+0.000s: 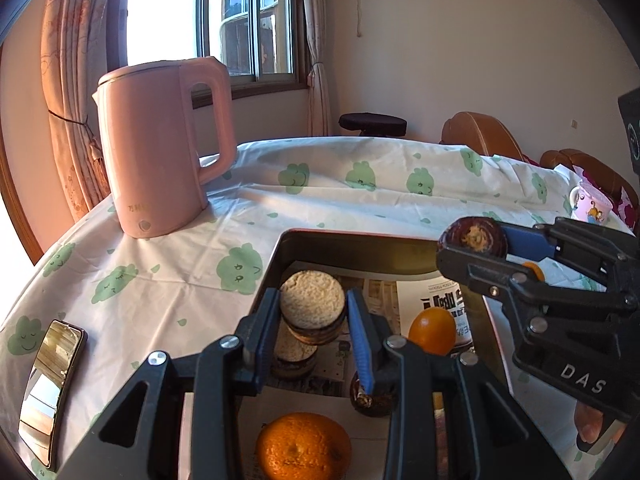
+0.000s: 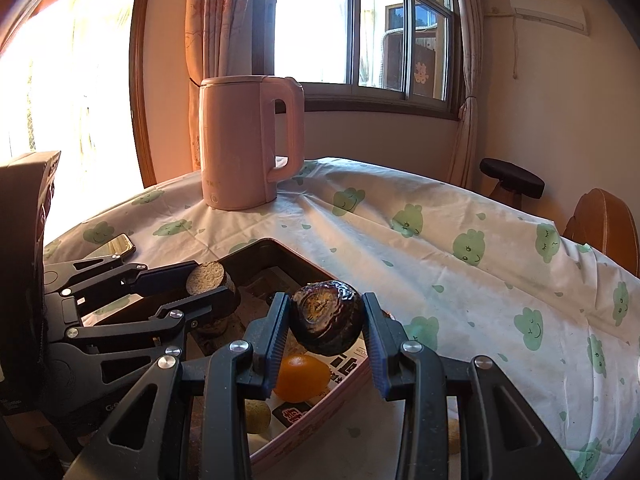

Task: Organize fruits
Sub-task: 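Lower the oat-topped cake in the left tool while the right tool lowers the swirled cake over the tin, then open the left tool to drop the oat-topped cake while the right tool releases the swirled cake into the tin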

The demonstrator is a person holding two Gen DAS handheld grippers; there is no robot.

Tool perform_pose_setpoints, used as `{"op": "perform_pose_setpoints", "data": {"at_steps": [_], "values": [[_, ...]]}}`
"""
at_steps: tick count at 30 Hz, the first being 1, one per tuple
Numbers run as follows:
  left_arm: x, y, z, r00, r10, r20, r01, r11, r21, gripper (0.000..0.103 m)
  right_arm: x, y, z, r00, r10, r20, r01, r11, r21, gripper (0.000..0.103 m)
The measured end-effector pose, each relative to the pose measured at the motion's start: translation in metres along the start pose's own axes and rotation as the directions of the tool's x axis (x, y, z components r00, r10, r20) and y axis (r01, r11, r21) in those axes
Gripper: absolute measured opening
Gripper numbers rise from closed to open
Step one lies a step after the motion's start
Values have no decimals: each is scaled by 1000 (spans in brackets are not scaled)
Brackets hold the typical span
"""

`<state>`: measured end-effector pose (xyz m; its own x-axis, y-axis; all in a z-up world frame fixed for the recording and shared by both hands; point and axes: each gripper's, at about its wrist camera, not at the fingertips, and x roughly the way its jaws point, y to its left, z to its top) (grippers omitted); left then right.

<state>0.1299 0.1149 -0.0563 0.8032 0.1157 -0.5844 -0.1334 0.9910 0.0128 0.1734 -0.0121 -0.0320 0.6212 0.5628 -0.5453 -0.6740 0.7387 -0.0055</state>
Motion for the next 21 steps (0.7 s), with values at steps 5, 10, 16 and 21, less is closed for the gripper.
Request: {"op": "perform_pose_setpoints", "data": {"at_steps": [5,10,16,21], "values": [[1,-2,0,1000,6,-12,-6,1000,11,35,7,-2,-2,1000,10,-27,-10,1000,12,38],[2,-3,0,1000,11,-18,-11,1000,24,36,15,-1,-5,998,16,-56,-16,1000,10,38],[3,-4,-1,999,16,-28,-15,999,33,37,20,-1,-7,997,30,-74,-29,999,21,38],[2,-6,-2,1000,20,-24,-19,999,37,46,22,-1,-9,995,50,-84,-47,998,31,39]]}}
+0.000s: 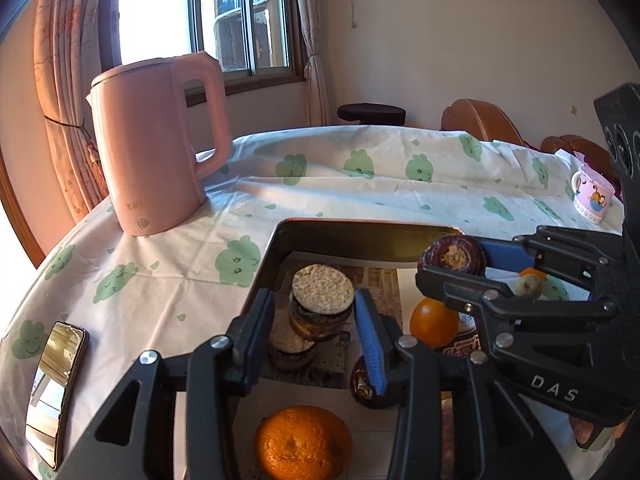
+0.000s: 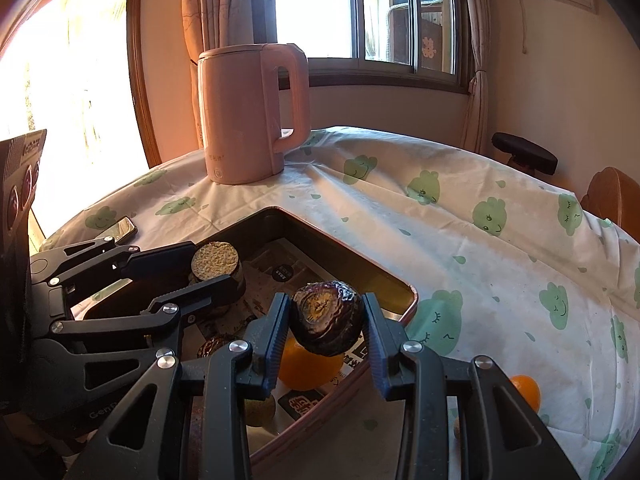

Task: Organize fruits
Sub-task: 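Open the left tool to drop the oat-topped cake while the right tool releases the swirled cake into the tin, then grasp the round brown fruit on the cloth with the right tool while the left tool moves toward the orange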

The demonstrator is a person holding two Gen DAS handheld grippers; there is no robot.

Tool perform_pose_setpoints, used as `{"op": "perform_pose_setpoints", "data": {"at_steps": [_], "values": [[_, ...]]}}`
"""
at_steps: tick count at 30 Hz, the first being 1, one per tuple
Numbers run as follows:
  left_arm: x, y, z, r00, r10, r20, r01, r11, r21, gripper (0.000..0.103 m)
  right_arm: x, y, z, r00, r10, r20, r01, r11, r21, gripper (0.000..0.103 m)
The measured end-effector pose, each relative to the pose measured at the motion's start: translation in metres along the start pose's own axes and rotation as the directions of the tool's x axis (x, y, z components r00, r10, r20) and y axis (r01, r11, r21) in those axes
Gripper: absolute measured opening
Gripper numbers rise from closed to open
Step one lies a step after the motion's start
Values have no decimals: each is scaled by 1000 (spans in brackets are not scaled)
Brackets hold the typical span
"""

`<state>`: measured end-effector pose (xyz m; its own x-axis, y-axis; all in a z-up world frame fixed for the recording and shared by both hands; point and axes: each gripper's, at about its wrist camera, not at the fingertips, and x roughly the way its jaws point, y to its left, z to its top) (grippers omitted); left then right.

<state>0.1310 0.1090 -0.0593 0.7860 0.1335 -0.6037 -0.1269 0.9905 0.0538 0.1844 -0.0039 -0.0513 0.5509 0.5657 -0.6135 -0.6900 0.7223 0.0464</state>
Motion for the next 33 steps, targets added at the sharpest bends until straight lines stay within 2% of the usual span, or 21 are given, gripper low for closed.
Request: {"op": "perform_pose_setpoints", "data": {"at_steps": [10,16,25,31,33], "values": [[-4,1,1,1000,20,15,-19,1000,-4,63,-8,-8,-1,999,-8,32,7,999,36,43],[-7,2,0,999,26,25,-26,1000,-10,70,-14,-13,-3,998,-28,53,25,999,48,53],[-10,2,-1,999,20,35,-19,1000,-14,78,-19,-18,-6,997,-39,60,36,998,54,56],[-20,3,-2,997,19,79,-15,999,-52,95,-41,-39,-12,991,-107,74,104,994,45,57],[-24,2,-2,995,19,96,-14,998,-61,96,-49,-52,-16,986,-148,72,145,988,47,57]]}}
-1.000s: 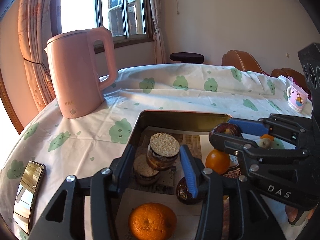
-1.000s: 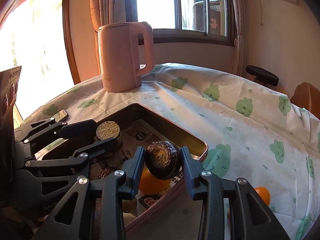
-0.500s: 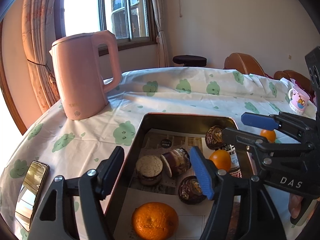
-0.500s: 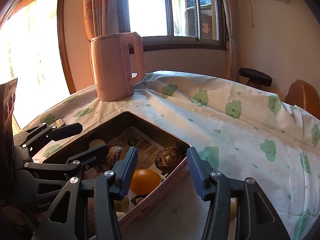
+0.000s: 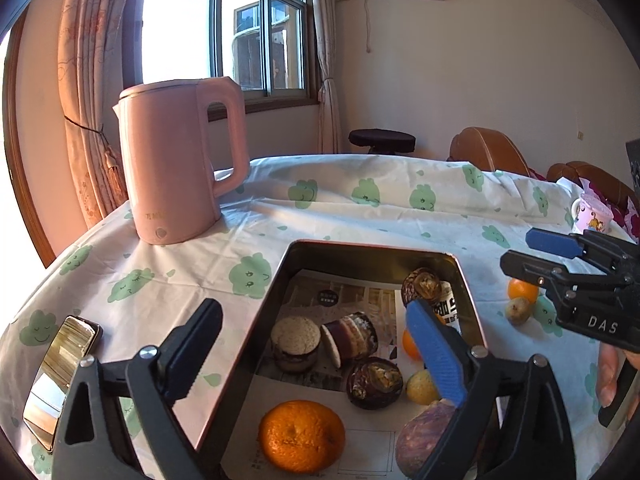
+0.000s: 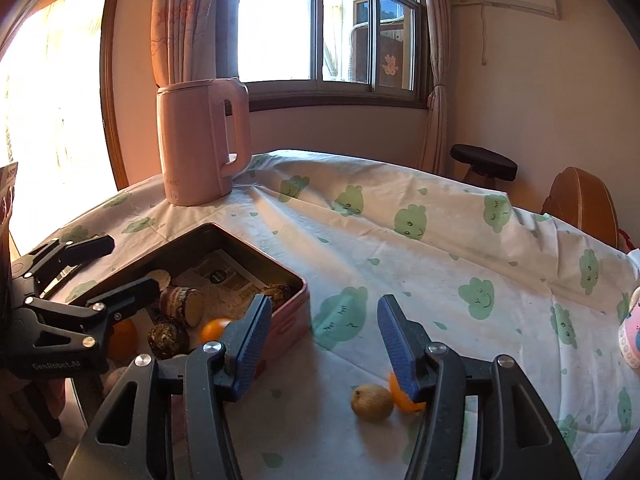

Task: Organize fruits
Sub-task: 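Grasp the round brown fruit on the cloth with the right tool while the left tool moves toward the orange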

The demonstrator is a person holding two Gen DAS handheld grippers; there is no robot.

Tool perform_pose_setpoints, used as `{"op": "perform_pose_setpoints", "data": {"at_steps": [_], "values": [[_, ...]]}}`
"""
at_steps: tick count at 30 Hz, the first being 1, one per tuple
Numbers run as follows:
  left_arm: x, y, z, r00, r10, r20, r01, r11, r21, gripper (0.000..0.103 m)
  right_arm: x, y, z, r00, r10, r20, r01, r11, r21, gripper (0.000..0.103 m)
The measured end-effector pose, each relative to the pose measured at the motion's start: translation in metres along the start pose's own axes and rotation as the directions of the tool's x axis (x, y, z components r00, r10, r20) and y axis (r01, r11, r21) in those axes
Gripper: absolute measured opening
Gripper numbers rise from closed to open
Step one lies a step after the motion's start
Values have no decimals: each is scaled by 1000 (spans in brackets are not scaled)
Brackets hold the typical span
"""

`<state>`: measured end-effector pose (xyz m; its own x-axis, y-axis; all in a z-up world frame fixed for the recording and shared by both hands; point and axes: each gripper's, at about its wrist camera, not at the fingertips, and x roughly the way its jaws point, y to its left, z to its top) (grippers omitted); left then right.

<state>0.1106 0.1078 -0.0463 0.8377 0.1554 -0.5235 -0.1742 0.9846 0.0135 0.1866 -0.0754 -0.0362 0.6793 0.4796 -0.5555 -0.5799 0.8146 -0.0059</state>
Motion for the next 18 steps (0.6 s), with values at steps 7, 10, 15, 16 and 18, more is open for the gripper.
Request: {"op": "perform_pose_setpoints", "data": {"at_steps": [7,10,15,16,18], "values": [[-8,-7,3,999,-29,25,30,999,-17,96,-2,-39,-12,997,-68,-44,70,997,30,57],[-11,-12,3,999,-35,32,35,999,-10,96,3,-31,-16,996,-60,-72,59,998,-12,57],[-17,-18,3,998,-45,42,45,999,-3,96,12,-3,-27,987,-76,-139,58,989,-135,46],[-18,-20,3,998,-47,44,47,999,-1,96,14,-1,-29,983,-91,-158,67,986,-150,44],[-19,-24,2,998,-50,46,50,999,8,96,15,2,-30,983,-97,-158,71,984,-164,44]]}}
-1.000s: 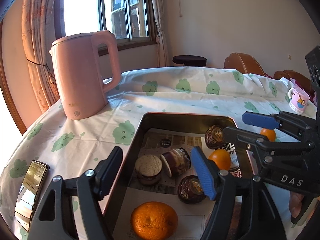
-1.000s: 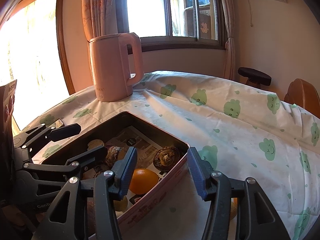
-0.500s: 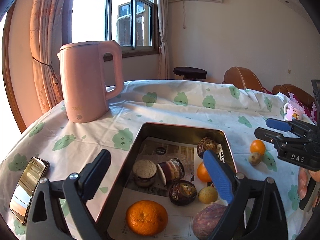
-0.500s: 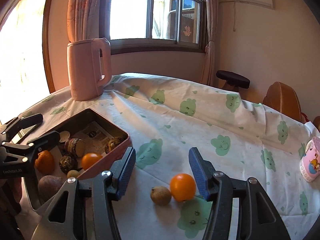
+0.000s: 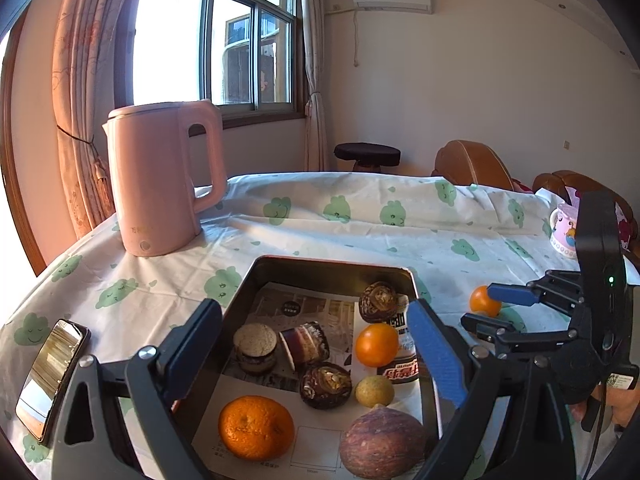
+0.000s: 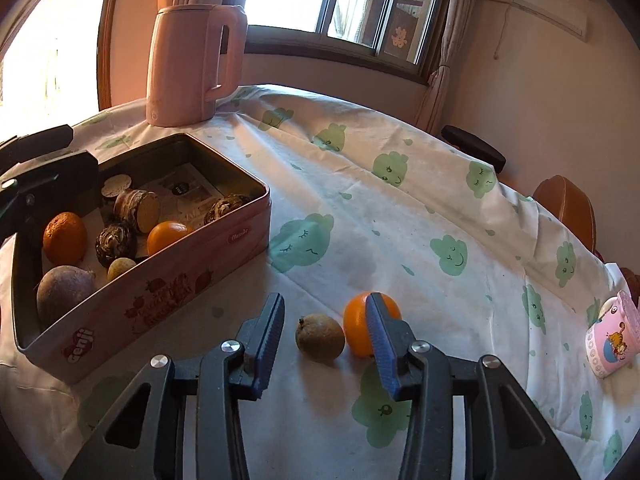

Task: Organize fruits
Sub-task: 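Grasp the round brown fruit on the cloth with the right tool while the left tool moves toward the orange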

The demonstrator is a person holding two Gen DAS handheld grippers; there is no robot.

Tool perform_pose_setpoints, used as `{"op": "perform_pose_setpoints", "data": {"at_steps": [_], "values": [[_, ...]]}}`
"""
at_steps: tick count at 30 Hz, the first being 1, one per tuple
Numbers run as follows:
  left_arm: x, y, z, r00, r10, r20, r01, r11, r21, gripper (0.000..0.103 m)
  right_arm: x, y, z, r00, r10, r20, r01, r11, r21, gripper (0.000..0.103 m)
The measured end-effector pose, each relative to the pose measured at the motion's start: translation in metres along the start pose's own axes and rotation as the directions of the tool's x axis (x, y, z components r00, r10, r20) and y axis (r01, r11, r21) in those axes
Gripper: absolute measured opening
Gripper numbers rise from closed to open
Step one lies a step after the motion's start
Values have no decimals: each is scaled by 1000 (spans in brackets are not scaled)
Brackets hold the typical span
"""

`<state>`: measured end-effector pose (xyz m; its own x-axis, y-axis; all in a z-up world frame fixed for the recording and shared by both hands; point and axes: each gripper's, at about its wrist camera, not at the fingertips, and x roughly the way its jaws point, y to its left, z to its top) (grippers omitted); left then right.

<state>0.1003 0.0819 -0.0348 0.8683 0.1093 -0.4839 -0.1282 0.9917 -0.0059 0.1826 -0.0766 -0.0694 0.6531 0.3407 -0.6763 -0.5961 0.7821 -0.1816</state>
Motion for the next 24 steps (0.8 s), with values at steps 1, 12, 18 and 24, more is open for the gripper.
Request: {"op": "perform_pose_setpoints", "data": {"at_steps": [1,12,18,24], "values": [[-1,-2,0,1000,0,2,0,1000,5,96,0,-1,0,1000,5,-2,-5,1000,5,43],[-5,-15,-1,1000,-9,9,9,1000,28,96,1,3,-1,999,48,-24,-48,999,7,33],[-7,-21,1,1000,-9,14,9,999,39,96,-1,12,-7,999,15,-40,-17,999,-30,32],[-7,-28,2,1000,-19,14,19,999,46,96,10,0,-9,994,39,-101,-38,999,16,30]]}}
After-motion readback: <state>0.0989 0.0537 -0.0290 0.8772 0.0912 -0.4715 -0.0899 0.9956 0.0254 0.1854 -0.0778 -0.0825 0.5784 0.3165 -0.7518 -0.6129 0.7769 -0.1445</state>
